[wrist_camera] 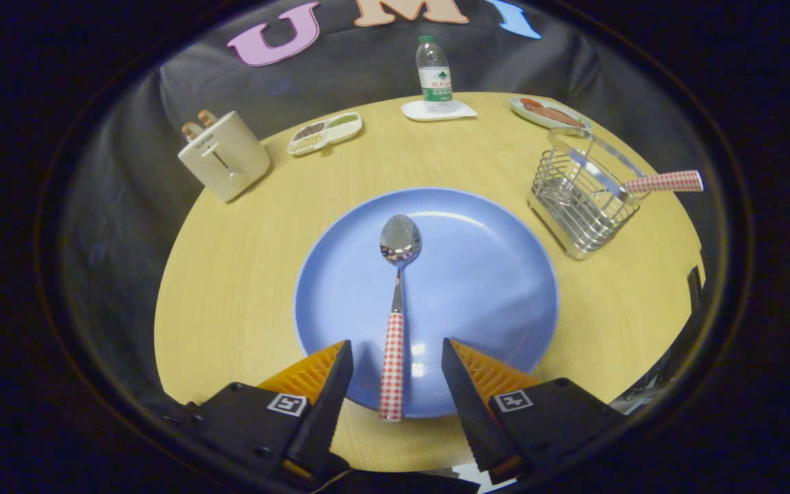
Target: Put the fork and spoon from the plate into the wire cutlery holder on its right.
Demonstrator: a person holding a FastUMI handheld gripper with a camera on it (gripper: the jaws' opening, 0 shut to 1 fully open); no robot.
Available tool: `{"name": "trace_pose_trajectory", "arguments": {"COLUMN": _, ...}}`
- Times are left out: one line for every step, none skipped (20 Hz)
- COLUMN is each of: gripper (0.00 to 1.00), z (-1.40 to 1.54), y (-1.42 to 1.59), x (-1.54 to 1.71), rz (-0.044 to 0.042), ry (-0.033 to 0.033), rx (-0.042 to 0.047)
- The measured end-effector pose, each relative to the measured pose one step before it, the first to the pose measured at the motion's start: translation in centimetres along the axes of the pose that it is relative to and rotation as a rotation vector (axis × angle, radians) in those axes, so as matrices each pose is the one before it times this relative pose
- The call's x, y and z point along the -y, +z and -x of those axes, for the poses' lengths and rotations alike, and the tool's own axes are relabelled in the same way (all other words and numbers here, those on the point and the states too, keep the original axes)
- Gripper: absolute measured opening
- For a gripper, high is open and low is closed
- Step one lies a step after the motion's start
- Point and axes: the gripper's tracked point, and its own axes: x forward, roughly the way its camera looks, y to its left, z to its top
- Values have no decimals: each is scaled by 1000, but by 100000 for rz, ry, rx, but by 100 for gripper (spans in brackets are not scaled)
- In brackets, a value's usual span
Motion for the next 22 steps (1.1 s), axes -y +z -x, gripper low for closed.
{"name": "trace_pose_trajectory", "arguments": {"gripper": 72, "z": -67, "y": 252, "x": 79, "rz": 474, "ry": -355, "rx": 1123}}
{"name": "trace_pose_trajectory", "arguments": {"gripper": 61, "z": -24, "y": -45, "x": 27, "rz": 107, "ry": -73, "rx": -517}}
{"name": "trace_pose_trajectory", "arguments": {"gripper": 51, "z": -377, "y": -297, "x": -75, "rz": -407, "ry": 11, "rx": -1040}}
{"name": "trace_pose_trajectory", "arguments": {"gripper": 40, "z": 249, "y": -71, "x": 160, "rz": 457, "ry": -551, "rx": -662}}
{"name": "trace_pose_trajectory", "arguments": {"gripper": 30, "z": 92, "y": 204, "x": -24, "rz": 1402, "ry": -549, "rx": -322}}
{"name": "trace_pose_trajectory", "arguments": {"gripper": 20, "z": 723, "y": -180, "x": 232, "rz": 835, "ry": 364, "rx": -237}}
{"name": "trace_pose_trajectory", "arguments": {"gripper": 18, "z": -655, "y": -97, "x": 47, "rz": 2027, "ry": -1445, "rx": -113}}
{"name": "trace_pose_trajectory", "arguments": {"gripper": 16, "z": -212, "y": -25, "x": 90, "rz": 2487, "ry": -794, "rx": -474}}
{"name": "trace_pose_trajectory", "arguments": {"gripper": 14, "z": 51, "y": 180, "x": 15, "rz": 1543, "ry": -106, "rx": -160}}
{"name": "trace_pose_trajectory", "arguments": {"gripper": 8, "z": 116, "y": 71, "x": -105, "rz": 1417, "ry": 631, "rx": -286}}
{"name": "trace_pose_trajectory", "arguments": {"gripper": 8, "z": 150, "y": 156, "x": -120, "rz": 807, "ry": 694, "rx": 258}}
{"name": "trace_pose_trajectory", "arguments": {"gripper": 8, "z": 182, "y": 270, "x": -158, "rz": 667, "ry": 761, "rx": 613}}
{"name": "trace_pose_trajectory", "arguments": {"gripper": 8, "z": 178, "y": 239, "x": -37, "rz": 538, "ry": 541, "rx": 698}}
{"name": "trace_pose_trajectory", "arguments": {"gripper": 8, "z": 224, "y": 324, "x": -42, "rz": 235, "ry": 550, "rx": 599}}
{"name": "trace_pose_trajectory", "arguments": {"gripper": 8, "z": 206, "y": 192, "x": 14, "rz": -139, "ry": 458, "rx": 276}}
{"name": "trace_pose_trajectory", "arguments": {"gripper": 8, "z": 289, "y": 231, "x": -36, "rz": -695, "ry": 665, "rx": 111}}
{"name": "trace_pose_trajectory", "arguments": {"gripper": 8, "z": 348, "y": 193, "x": -21, "rz": -943, "ry": 1126, "rx": 108}}
{"name": "trace_pose_trajectory", "arguments": {"gripper": 8, "z": 400, "y": 330, "x": 45, "rz": -841, "ry": 742, "rx": 237}}
{"name": "trace_pose_trajectory", "arguments": {"gripper": 8, "z": 458, "y": 244, "x": 111, "rz": -351, "ry": 684, "rx": -15}}
{"name": "trace_pose_trajectory", "arguments": {"gripper": 8, "z": 606, "y": 301, "x": 181, "rz": -109, "ry": 574, "rx": 187}}
{"name": "trace_pose_trajectory", "arguments": {"gripper": 8, "z": 649, "y": 348, "x": 210, "rz": 188, "ry": 438, "rx": 244}}
{"name": "trace_pose_trajectory", "arguments": {"gripper": 8, "z": 737, "y": 429, "x": 291, "rz": 241, "ry": 336, "rx": 189}}
